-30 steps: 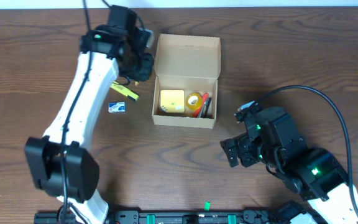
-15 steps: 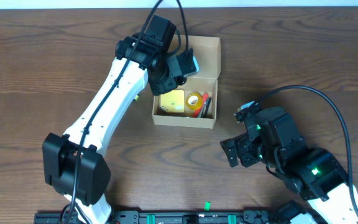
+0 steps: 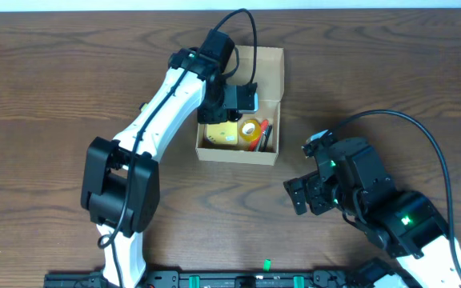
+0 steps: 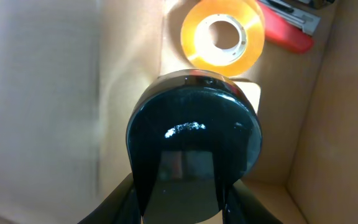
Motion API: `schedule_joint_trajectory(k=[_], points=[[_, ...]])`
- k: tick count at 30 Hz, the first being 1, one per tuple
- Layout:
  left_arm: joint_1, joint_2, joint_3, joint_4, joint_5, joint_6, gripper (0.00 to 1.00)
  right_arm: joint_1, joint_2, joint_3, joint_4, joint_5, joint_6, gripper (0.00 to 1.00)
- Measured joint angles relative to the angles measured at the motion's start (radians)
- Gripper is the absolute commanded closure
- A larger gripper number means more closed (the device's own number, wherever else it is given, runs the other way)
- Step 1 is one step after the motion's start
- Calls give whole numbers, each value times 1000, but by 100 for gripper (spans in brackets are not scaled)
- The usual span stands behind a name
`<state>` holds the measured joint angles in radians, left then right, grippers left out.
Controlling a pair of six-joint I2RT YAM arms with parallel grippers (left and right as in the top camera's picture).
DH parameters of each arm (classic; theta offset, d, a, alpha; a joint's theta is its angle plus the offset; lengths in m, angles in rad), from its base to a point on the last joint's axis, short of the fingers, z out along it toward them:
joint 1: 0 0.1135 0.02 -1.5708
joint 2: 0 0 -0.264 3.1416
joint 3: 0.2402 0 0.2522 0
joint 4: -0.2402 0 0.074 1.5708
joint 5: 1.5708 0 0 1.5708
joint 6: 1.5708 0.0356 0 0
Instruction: Pack container
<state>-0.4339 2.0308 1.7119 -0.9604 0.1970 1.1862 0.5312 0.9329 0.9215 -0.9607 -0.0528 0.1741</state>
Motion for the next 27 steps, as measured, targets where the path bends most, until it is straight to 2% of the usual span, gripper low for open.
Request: schedule_joint_trajectory(k=[23,24,25,26,27], points=[[4,107,0,26,14,1,94,0,0,0,0,0,0,1],[6,113,0,26,14,1,93,0,0,0,0,0,0,1],[8,115,0,26,14,1,84,0,0,0,0,0,0,1],[8,116,0,26,14,1,70,0,0,0,0,0,0,1],[8,117,0,26,14,1,64,0,0,0,0,0,0,1]])
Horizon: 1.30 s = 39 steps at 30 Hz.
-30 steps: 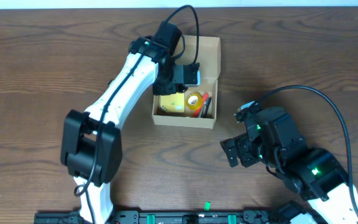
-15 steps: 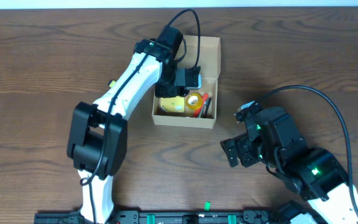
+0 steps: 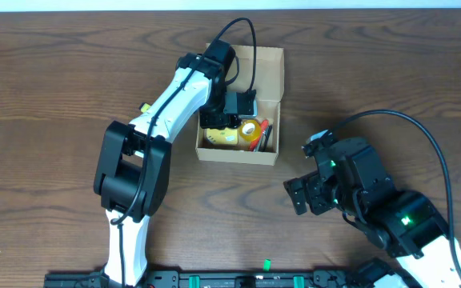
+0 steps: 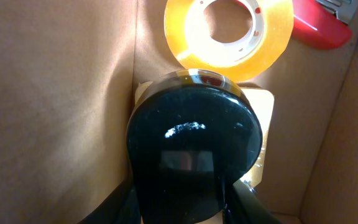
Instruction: Pack container
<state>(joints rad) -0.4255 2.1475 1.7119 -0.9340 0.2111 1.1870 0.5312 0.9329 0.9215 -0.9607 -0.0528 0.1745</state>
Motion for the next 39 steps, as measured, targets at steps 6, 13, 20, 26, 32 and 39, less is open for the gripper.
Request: schedule_joint_trajectory(k=[6,13,20,26,32,39], points=[[1,0,0,3,0,2,46,0,0,0,0,0,0,1],[16,0,0,7,3,-3,43,0,0,0,0,0,0,1],[16,-5,0,7,-10,-31,46,0,0,0,0,0,0,1],[17,-99,0,7,-48,-37,50,0,0,0,0,0,0,1],[26,-229,2,30,-61,-40,49,0,0,0,0,0,0,1],[84,-410,4,11,-61,-196,39,0,0,0,0,0,0,1]])
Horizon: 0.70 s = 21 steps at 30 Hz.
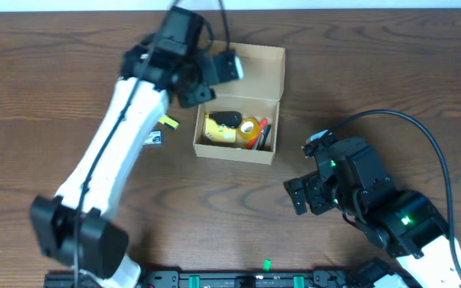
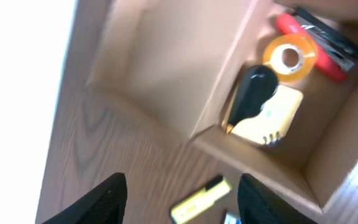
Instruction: Pack container
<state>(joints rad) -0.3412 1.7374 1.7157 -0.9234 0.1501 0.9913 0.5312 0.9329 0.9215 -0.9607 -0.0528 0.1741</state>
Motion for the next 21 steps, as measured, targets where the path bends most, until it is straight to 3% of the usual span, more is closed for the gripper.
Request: schedule_joint_trajectory(k=[10,14,21], points=[[260,-43,5,-174,0,-364,33,0,0,0,0,0,0,1],[302,-41,5,-175,2,-542,22,0,0,0,0,0,0,1],[307,41,-29,-184,34,-720,22,0,0,0,0,0,0,1]])
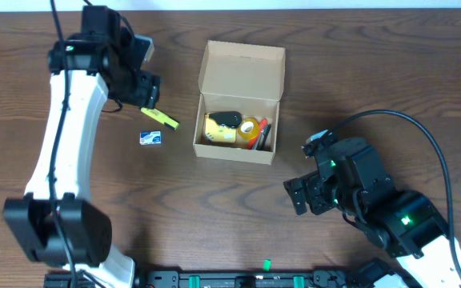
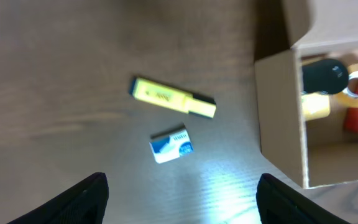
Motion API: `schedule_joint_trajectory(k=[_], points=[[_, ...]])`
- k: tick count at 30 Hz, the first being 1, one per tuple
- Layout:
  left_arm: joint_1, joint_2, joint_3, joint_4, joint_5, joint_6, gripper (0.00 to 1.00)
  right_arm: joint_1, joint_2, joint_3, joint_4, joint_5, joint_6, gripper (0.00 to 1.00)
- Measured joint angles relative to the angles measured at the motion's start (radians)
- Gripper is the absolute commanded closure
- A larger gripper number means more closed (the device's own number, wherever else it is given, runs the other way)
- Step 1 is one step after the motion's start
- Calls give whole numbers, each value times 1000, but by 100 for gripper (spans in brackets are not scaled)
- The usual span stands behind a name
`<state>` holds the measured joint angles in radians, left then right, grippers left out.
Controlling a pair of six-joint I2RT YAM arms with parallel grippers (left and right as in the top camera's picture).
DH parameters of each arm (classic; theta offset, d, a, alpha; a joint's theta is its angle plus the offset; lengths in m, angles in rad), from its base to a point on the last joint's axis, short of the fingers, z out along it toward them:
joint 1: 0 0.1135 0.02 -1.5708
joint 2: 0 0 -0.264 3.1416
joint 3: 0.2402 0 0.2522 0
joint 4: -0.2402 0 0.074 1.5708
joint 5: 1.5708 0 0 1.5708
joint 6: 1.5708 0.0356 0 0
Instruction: Pack container
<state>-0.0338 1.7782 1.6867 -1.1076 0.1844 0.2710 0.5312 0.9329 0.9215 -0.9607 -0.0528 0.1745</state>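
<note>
An open cardboard box (image 1: 242, 56) stands at the table's middle back. Inside lie a black mouse-like object (image 1: 229, 119) on a yellow item (image 1: 218, 133), a yellow tape roll (image 1: 250, 128) and red and black pens (image 1: 266, 134). On the table left of the box lie a yellow highlighter (image 1: 161, 118) (image 2: 174, 99) and a small blue-and-white packet (image 1: 150, 138) (image 2: 172, 144). My left gripper (image 1: 138, 84) (image 2: 180, 202) hangs open above them, empty. My right gripper (image 1: 301, 194) rests low at the right; its jaws do not show clearly.
The box's raised lid (image 1: 243, 70) stands at its far side. The box wall (image 2: 279, 118) rises just right of the highlighter and packet. The right arm (image 1: 390, 212) takes up the table's lower right corner.
My left gripper has moved left from beside the box's back-left corner to above the highlighter and packet, still open. The black object stays in the box. The right arm is unchanged.
My left gripper was shut on the black object inside the box near the tape roll. Then it held it lower, over the yellow item. Later it was open outside the box, the object left inside. Now it hangs over the highlighter and packet.
</note>
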Motion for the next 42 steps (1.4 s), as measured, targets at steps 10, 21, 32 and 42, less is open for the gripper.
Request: schedule_joint_trajectory(k=[10,21,32,42], points=[[0,146,-147,-36,-5,-43,20,0,0,0,0,0,0,1],[0,169,-262,181,-66,-43,13,0,0,0,0,0,0,1],[0,171,-338,280,-96,-71,12,0,0,0,0,0,0,1],[0,171,-403,363,-103,-212,20,0,0,0,0,0,0,1]])
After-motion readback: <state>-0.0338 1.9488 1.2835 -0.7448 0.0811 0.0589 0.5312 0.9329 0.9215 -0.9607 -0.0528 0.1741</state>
